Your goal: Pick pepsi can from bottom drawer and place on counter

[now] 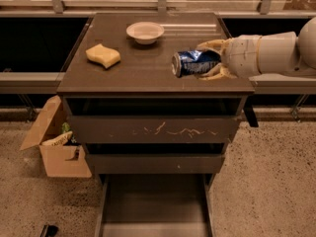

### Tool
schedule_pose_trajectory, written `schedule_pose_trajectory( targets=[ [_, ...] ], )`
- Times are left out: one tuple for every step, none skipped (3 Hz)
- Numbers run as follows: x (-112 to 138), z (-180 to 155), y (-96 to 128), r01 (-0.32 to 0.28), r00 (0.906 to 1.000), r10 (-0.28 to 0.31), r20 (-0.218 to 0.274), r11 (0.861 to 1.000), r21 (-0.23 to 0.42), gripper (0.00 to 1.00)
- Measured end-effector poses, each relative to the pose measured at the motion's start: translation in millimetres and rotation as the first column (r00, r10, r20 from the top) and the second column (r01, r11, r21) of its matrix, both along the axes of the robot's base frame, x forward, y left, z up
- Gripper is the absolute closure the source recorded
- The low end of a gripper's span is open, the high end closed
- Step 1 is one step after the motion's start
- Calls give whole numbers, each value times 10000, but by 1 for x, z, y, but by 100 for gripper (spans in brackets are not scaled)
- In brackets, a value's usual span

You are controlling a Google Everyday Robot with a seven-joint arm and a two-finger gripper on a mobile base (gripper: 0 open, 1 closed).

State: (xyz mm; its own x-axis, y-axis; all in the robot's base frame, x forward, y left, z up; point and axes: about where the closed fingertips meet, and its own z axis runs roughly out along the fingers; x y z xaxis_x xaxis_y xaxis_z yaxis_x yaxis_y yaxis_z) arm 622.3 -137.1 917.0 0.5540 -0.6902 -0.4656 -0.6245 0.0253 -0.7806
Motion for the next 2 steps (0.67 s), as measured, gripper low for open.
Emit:
schedule_pose_trajectory(
  targets=[
    [33, -2, -1, 796, 9949, -759, -657, 9953, 558, 100],
    [59, -7, -1, 1386, 9815, -1239, -1459, 9857, 960, 87]
  ],
)
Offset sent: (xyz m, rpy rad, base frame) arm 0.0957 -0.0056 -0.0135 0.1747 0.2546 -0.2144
